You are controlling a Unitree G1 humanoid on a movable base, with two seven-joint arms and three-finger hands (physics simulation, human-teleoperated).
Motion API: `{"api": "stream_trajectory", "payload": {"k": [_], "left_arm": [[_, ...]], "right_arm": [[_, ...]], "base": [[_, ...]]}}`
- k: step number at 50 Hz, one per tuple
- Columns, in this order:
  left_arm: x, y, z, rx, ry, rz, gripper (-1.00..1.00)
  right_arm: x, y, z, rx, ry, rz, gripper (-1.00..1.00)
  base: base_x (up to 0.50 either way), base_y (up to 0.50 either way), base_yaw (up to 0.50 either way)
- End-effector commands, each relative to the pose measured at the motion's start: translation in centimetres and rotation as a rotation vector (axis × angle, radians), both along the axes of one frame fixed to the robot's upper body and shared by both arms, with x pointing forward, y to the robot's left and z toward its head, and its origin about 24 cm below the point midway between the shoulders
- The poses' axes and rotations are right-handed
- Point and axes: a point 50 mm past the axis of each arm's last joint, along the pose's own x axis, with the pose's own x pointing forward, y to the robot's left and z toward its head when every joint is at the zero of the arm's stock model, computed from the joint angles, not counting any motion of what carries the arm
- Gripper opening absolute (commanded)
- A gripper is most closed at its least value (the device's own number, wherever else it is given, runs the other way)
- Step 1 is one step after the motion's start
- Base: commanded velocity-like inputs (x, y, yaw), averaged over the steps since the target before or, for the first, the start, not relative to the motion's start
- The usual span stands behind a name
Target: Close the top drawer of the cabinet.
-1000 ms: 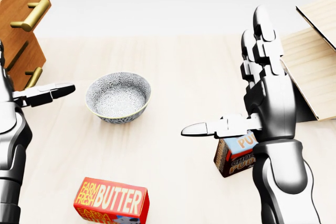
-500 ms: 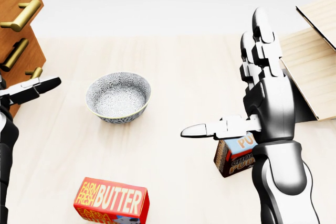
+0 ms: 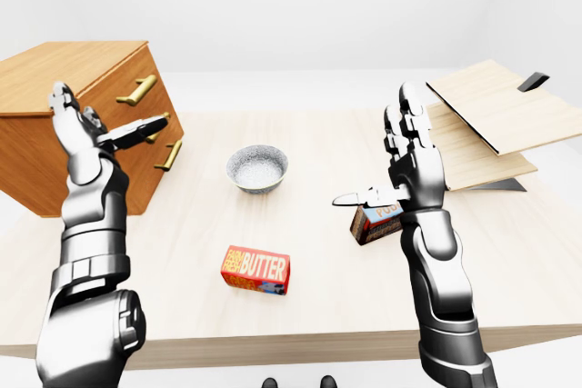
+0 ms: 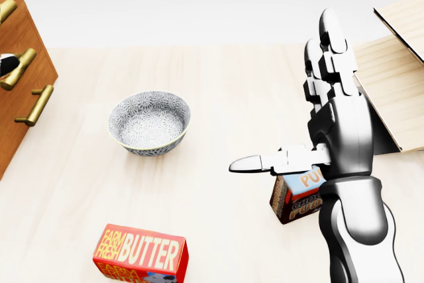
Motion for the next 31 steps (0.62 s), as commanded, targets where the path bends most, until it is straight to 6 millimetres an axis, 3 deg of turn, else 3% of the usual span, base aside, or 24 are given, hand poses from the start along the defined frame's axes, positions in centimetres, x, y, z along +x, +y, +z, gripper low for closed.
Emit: {"api": "stream_trajectory", "payload": {"k": [1, 31], "left_arm": [[-1.4, 2.8, 3.6, 0.045, -0.087, 0.088, 1.00], [-2.4, 4.8, 3.8, -0.021, -0.111, 0.113, 1.00]], "right_arm": [[0.0, 0.1, 0.0, -0.001, 0.001, 0.000, 1.00], [0.0, 0.0, 0.0, -0.004, 0.001, 0.000, 1.00]], "base": [[0.00, 0.00, 0.00], [0.00, 0.00, 0.00]]}}
